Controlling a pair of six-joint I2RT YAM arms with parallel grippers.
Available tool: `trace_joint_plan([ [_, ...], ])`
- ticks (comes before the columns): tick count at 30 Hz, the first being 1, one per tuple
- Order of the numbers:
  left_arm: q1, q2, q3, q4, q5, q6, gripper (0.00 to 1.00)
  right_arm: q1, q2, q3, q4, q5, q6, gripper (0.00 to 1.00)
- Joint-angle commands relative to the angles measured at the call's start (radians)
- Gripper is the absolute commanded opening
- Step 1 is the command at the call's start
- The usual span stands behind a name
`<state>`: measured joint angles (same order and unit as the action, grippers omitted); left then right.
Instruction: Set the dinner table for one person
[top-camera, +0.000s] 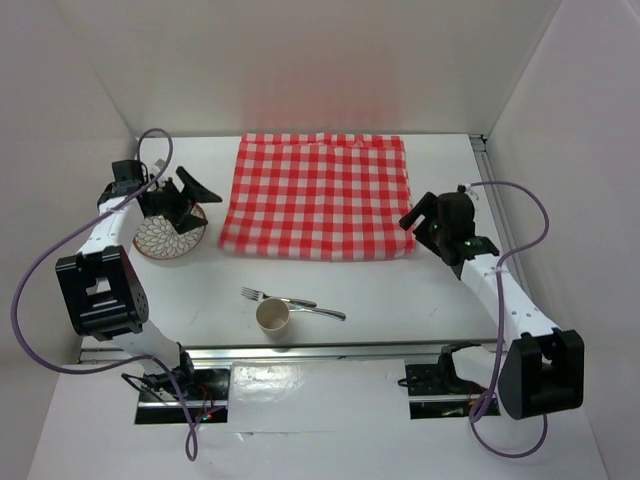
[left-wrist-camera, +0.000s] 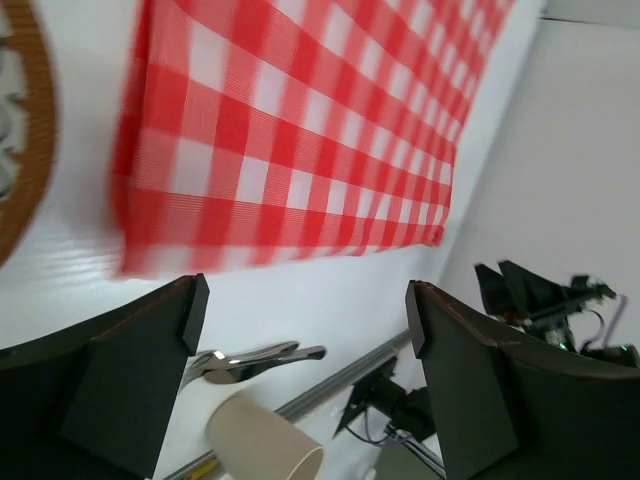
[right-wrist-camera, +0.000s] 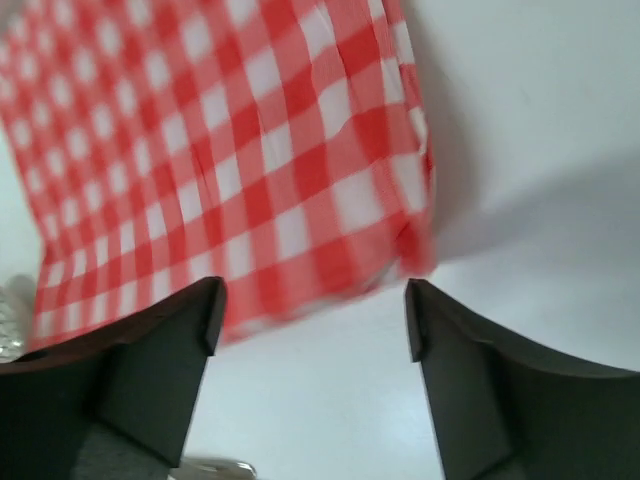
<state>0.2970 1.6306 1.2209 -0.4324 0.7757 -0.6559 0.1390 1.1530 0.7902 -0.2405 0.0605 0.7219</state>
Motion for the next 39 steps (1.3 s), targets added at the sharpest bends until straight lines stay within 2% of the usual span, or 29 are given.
trace_joint_plan([
  [1, 0.008, -0.057, 0.106, -0.115, -0.156, 0.104, 1.0, -0.009, -0.081, 0.018, -0.071, 0.041, 0.036, 0.88],
  [2, 0.008, -0.057, 0.138, -0.129, -0.177, 0.093, 1.0, -0.009, -0.07, 0.042, -0.095, 0.068, 0.025, 0.92],
  [3, 0.008, -0.066, 0.182, -0.129, -0.22, 0.079, 1.0, -0.009, -0.056, 0.107, -0.121, 0.068, 0.016, 0.92],
  [6, -0.013, -0.086, 0.215, -0.085, -0.234, 0.068, 1.0, -0.009, 0.02, 0.228, -0.195, 0.068, -0.019, 0.92],
  [7, -0.048, -0.077, 0.23, -0.085, -0.234, 0.068, 0.99, -0.009, 0.039, 0.247, -0.207, 0.05, -0.028, 0.92],
  [8, -0.073, -0.065, 0.248, -0.11, -0.234, 0.109, 0.93, -0.009, 0.072, 0.256, -0.207, 0.032, -0.048, 0.88],
  [9, -0.097, -0.048, 0.279, -0.129, -0.259, 0.127, 0.8, -0.009, 0.089, 0.265, -0.207, 0.022, -0.049, 0.82],
  [10, -0.149, -0.014, 0.279, -0.144, -0.274, 0.139, 0.57, -0.009, 0.106, 0.265, -0.186, 0.009, -0.062, 0.62],
  [11, -0.172, 0.003, 0.288, -0.155, -0.294, 0.15, 0.14, -0.009, 0.141, 0.265, -0.172, -0.005, -0.074, 0.53],
  [12, -0.196, 0.021, 0.289, -0.155, -0.315, 0.159, 0.0, -0.009, 0.166, 0.265, -0.172, -0.017, -0.075, 0.4],
  [13, -0.234, 0.066, 0.289, -0.169, -0.349, 0.159, 0.0, -0.018, 0.225, 0.265, -0.161, -0.033, -0.075, 0.18],
  [15, -0.274, 0.119, 0.289, -0.169, -0.372, 0.173, 0.0, -0.018, 0.298, 0.291, -0.161, -0.068, -0.09, 0.03],
  [16, -0.291, 0.149, 0.304, -0.178, -0.41, 0.183, 0.0, -0.018, 0.336, 0.316, -0.175, -0.089, -0.09, 0.0],
  [19, -0.347, 0.242, 0.313, -0.178, -0.475, 0.183, 0.0, -0.018, 0.465, 0.34, -0.175, -0.143, -0.09, 0.0],
  [25, -0.375, 0.371, 0.287, -0.143, -0.492, 0.151, 0.0, -0.027, 0.626, 0.353, -0.102, -0.208, -0.079, 0.0],
  [28, -0.375, 0.371, 0.24, -0.12, -0.521, 0.128, 0.0, -0.027, 0.683, 0.342, -0.092, -0.194, -0.079, 0.0],
  [32, -0.375, 0.315, 0.105, -0.082, -0.587, 0.079, 0.0, -0.027, 0.729, 0.292, -0.126, -0.171, -0.044, 0.0],
  [39, -0.375, 0.273, -0.029, -0.081, -0.677, 0.019, 0.0, -0.027, 0.679, 0.164, -0.076, -0.22, -0.035, 0.0],
])
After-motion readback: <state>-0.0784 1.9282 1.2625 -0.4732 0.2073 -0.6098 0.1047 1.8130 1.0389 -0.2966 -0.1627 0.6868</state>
